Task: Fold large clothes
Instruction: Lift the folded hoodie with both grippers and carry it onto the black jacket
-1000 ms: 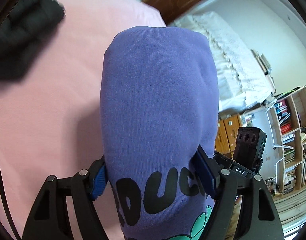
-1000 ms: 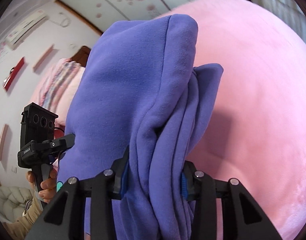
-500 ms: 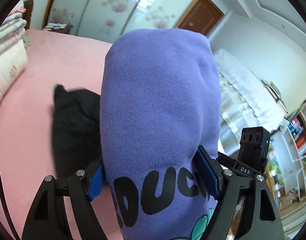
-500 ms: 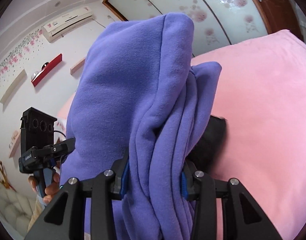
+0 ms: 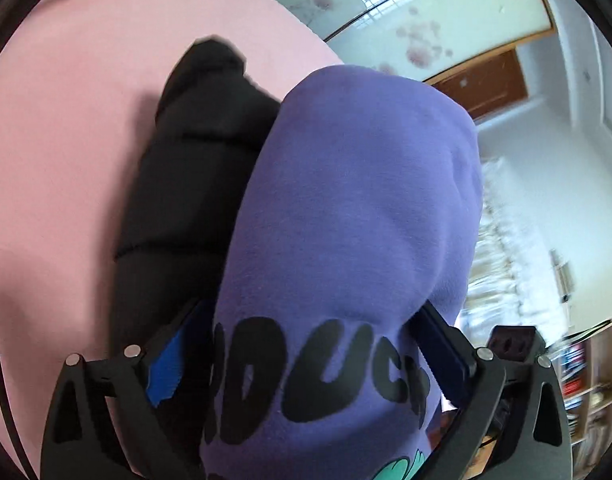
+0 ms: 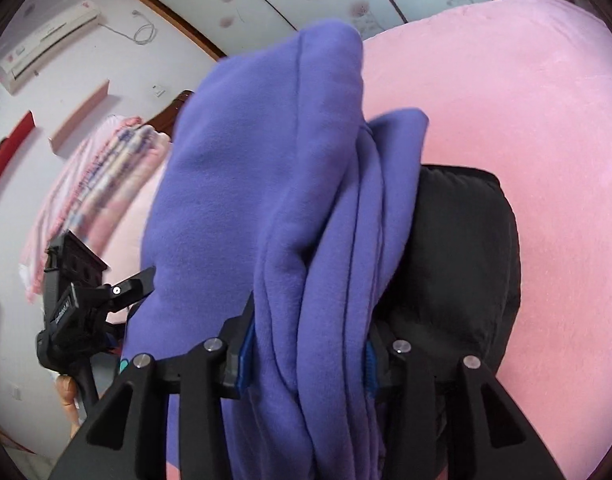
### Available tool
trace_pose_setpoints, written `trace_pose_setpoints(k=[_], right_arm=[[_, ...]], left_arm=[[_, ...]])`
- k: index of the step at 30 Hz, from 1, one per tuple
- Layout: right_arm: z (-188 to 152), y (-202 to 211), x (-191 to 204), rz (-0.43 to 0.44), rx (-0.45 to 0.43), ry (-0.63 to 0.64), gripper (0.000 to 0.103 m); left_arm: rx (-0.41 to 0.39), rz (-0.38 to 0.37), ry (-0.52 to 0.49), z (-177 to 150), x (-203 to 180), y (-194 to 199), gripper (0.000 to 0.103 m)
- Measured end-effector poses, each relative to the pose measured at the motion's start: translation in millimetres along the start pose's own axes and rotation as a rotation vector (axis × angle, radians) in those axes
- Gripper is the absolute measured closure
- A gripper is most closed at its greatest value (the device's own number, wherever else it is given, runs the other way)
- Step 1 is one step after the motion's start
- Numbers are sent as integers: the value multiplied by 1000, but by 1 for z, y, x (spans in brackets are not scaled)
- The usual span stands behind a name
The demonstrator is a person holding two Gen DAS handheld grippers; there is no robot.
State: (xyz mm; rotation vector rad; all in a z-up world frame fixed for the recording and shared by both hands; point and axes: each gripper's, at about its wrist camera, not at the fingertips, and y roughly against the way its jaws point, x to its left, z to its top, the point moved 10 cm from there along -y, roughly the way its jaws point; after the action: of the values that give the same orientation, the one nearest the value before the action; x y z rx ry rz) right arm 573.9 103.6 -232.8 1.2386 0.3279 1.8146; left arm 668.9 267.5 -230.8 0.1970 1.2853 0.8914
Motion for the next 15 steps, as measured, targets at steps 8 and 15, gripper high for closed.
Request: trace_pose_setpoints(k=[8,15], right_arm=[[-3,-21,-7,-28,22,12,55],[-9,-8,12,-100,32,138,41]], left_arm=[[-25,80,-71,-7,-20,-1,0],[-75,224,-112,4,-30,33,1]])
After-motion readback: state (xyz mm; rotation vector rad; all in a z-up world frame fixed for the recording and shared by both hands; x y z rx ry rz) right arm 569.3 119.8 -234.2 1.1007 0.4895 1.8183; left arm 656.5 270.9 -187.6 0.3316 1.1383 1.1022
